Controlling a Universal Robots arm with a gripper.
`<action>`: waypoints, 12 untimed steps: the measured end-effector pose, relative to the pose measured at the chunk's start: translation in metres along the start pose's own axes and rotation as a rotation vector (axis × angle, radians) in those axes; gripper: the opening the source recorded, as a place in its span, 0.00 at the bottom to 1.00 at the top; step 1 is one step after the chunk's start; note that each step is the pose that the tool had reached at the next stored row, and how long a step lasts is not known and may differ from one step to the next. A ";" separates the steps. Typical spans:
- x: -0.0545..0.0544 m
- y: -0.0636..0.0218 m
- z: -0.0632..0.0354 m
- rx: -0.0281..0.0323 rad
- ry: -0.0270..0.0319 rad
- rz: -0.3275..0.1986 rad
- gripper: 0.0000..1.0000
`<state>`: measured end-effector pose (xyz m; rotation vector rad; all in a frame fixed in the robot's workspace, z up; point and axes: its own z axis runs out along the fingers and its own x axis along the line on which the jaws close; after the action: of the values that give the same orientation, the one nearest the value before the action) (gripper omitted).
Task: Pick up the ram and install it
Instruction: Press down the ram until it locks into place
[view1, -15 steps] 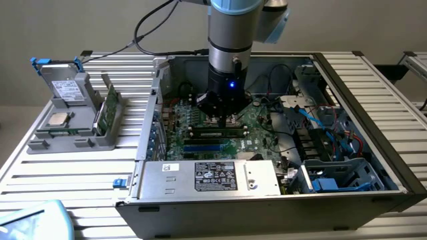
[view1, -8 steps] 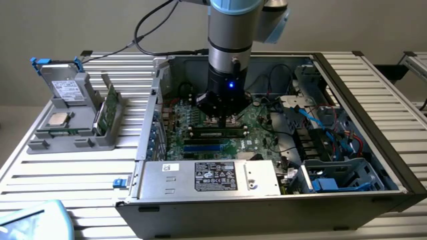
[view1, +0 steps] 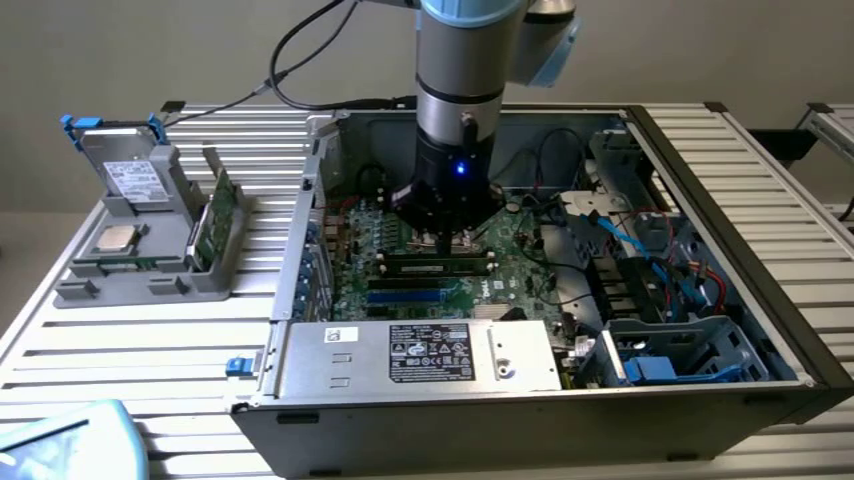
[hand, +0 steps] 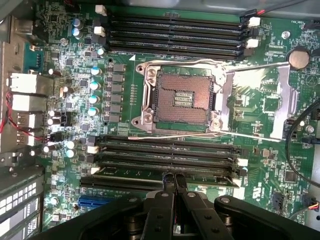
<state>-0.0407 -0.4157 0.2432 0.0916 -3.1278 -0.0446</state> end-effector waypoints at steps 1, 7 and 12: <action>0.000 -0.0003 -0.0011 -0.0002 -0.0001 0.003 0.11; 0.002 -0.0037 -0.0071 -0.0004 -0.0003 0.011 0.11; 0.003 -0.0078 -0.0126 -0.0004 -0.0005 0.015 0.11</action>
<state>-0.0429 -0.4240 0.2556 0.0681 -3.1287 -0.0452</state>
